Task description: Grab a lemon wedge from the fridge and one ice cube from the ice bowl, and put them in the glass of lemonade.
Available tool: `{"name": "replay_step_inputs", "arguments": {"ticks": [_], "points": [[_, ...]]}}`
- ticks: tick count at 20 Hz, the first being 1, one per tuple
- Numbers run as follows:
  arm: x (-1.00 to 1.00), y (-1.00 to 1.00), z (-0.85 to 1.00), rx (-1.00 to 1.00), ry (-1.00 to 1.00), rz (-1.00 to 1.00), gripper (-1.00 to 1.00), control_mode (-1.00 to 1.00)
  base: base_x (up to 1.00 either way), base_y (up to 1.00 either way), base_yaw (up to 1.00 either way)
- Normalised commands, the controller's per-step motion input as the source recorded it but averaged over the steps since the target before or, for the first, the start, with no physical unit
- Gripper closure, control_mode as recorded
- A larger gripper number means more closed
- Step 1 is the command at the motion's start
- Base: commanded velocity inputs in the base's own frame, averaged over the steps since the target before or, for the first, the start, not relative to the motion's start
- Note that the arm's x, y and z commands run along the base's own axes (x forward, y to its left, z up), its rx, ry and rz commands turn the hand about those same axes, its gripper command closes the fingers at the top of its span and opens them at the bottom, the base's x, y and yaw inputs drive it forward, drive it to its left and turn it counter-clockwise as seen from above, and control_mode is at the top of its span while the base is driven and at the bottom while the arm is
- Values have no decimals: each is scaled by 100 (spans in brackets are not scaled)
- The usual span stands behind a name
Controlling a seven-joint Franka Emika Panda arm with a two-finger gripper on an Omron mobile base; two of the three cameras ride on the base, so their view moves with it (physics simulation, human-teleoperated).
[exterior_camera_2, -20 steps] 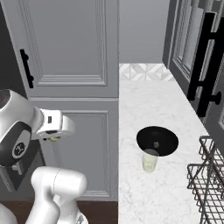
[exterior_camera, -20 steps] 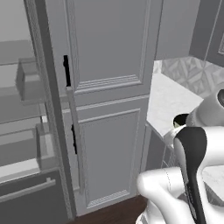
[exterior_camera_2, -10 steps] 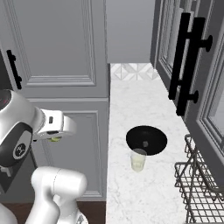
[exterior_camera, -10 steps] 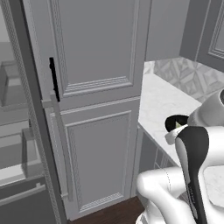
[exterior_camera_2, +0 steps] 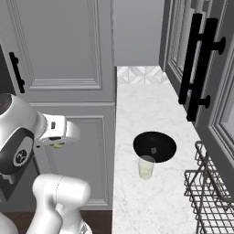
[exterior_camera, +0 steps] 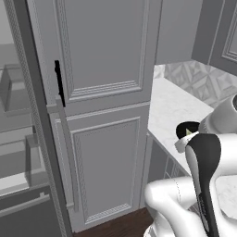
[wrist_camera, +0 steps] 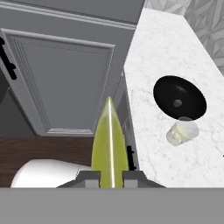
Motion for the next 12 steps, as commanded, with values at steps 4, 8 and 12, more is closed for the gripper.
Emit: {"name": "replay_step_inputs", "arguments": {"ticks": [4,8,12], "points": [[0,0,-3,-2,4,5,100,-100,0,0,0],[-5,-15,-4,-19,14,30,100,-100,0,0,0],[-21,-19,0,-33,13,40,100,-100,0,0,0]]}}
